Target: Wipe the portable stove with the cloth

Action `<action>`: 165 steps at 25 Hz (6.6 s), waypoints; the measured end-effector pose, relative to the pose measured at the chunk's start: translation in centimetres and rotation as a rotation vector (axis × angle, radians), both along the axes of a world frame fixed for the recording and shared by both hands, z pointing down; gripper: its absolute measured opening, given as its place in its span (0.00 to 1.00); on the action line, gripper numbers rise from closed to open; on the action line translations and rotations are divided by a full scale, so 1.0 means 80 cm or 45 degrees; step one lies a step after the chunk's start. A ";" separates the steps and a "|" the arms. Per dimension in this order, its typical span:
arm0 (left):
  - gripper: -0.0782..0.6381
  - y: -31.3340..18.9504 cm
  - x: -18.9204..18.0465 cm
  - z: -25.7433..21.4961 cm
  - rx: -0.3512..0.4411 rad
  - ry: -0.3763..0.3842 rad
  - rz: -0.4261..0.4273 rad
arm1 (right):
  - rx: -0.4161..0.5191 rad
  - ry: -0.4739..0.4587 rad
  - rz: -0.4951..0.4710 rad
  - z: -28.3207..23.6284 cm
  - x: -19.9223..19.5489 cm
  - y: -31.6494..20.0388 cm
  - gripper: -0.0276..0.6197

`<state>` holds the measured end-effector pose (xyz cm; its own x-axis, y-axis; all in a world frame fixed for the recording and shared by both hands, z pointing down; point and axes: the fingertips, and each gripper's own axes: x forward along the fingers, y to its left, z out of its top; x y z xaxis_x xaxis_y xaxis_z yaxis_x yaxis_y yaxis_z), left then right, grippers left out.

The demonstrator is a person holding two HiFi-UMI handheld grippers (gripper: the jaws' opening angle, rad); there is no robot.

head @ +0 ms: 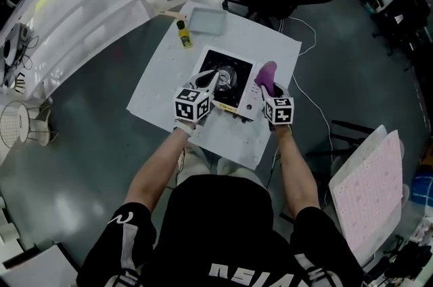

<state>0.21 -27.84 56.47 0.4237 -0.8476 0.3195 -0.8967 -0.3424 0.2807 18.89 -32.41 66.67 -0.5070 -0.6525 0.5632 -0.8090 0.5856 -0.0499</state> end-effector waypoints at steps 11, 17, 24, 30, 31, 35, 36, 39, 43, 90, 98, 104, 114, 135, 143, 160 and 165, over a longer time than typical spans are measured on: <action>0.12 -0.084 -0.070 0.016 -0.055 0.004 0.158 | -0.088 0.075 0.194 0.020 -0.030 -0.117 0.22; 0.12 -0.119 -0.088 0.039 -0.106 0.017 0.189 | -0.269 0.182 0.100 0.061 -0.049 -0.143 0.22; 0.12 -0.147 -0.102 0.043 -0.124 0.024 0.217 | -0.363 0.258 0.000 0.078 -0.082 -0.162 0.22; 0.12 -0.166 -0.130 0.048 -0.139 0.037 0.207 | -0.365 0.311 -0.154 0.078 -0.144 -0.174 0.22; 0.12 -0.168 -0.135 0.049 -0.142 0.040 0.204 | -0.364 0.316 -0.178 0.078 -0.156 -0.176 0.22; 0.12 -0.174 -0.156 0.052 -0.152 0.048 0.193 | -0.361 0.312 -0.248 0.076 -0.208 -0.181 0.22; 0.12 -0.175 -0.162 0.052 -0.151 0.048 0.191 | -0.361 0.308 -0.263 0.076 -0.222 -0.182 0.22; 0.12 -0.177 -0.182 0.051 -0.150 0.044 0.181 | -0.365 0.302 -0.310 0.077 -0.262 -0.182 0.22; 0.12 -0.177 -0.212 0.051 -0.150 0.042 0.154 | -0.370 0.294 -0.355 0.081 -0.306 -0.182 0.22; 0.12 -0.040 -0.272 0.062 -0.152 0.068 0.055 | -0.519 0.259 -0.289 0.092 -0.420 0.031 0.22; 0.12 0.023 -0.261 0.060 -0.147 0.051 0.009 | -0.436 0.193 -0.271 0.076 -0.419 0.067 0.22; 0.12 0.070 -0.259 0.057 -0.140 0.041 -0.025 | -0.369 0.086 -0.327 0.057 -0.431 0.100 0.22; 0.12 0.124 -0.282 0.048 -0.128 -0.001 -0.097 | -0.472 -0.027 -0.400 0.076 -0.454 0.191 0.22; 0.12 0.169 -0.146 0.056 -0.121 0.003 0.138 | -0.557 -0.036 0.012 0.116 -0.246 0.240 0.22; 0.12 0.182 -0.058 0.059 -0.116 0.010 0.284 | -0.556 -0.069 0.217 0.119 -0.133 0.257 0.22; 0.12 0.182 -0.020 0.027 -0.055 0.011 0.319 | -0.404 -0.118 0.331 0.055 -0.056 0.250 0.22; 0.12 0.175 -0.030 -0.001 -0.008 0.021 0.275 | -0.255 -0.139 0.302 -0.008 -0.053 0.228 0.22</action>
